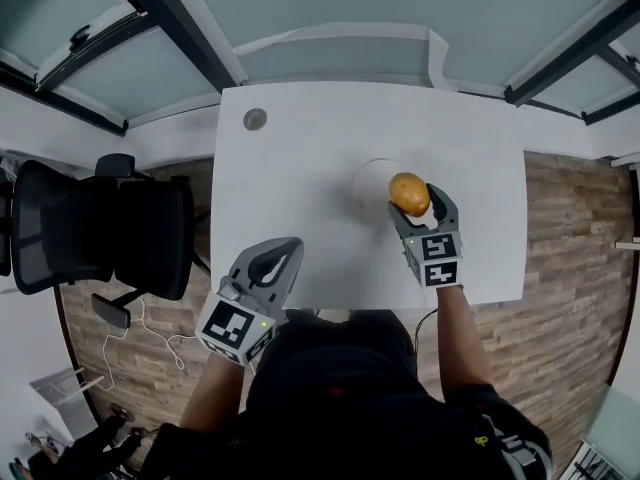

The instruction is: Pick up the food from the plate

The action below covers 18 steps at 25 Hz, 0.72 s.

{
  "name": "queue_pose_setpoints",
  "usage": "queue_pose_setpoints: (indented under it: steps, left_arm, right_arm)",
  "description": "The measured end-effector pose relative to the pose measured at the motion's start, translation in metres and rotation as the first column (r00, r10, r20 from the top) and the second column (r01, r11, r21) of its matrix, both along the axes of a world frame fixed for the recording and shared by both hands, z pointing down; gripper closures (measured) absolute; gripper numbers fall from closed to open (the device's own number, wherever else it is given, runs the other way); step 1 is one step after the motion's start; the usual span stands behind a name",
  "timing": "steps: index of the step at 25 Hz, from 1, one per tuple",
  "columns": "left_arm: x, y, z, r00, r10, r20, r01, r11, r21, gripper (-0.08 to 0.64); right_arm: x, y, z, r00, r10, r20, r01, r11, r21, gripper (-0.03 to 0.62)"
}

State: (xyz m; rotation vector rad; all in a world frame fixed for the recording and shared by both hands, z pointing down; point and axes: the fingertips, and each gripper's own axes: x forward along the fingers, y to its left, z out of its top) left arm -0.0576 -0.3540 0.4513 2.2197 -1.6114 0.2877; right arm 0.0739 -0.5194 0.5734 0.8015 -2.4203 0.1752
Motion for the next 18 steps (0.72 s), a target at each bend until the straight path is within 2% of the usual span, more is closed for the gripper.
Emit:
queue_pose_setpoints:
  steps: [6, 8, 11, 18]
  left_arm:
    - [0.018, 0.005, -0.039, 0.996, 0.085, 0.022, -0.086, 0.991, 0.099, 0.537]
    - [0.024, 0.005, -0.052, 0.993, 0.11, 0.043, -0.115, 0.987, 0.114, 0.537]
    - [0.03, -0.001, -0.074, 0.989, 0.136, 0.063, -0.146, 0.971, 0.187, 0.537]
    - [0.042, -0.009, -0.114, 0.983, 0.158, 0.092, -0.178, 0.942, 0.286, 0.537]
  right_arm:
    - [0.029, 0.023, -0.092, 0.982, 0.098, 0.162, -0.112, 0.99, 0.083, 0.227]
    - [0.039, 0.032, -0.122, 0.976, 0.101, 0.193, -0.13, 0.98, 0.147, 0.227]
    - [0.05, 0.044, -0.162, 0.969, 0.098, 0.229, -0.152, 0.961, 0.23, 0.227]
    - [0.069, 0.076, -0.236, 0.944, 0.066, 0.323, -0.183, 0.919, 0.348, 0.227]
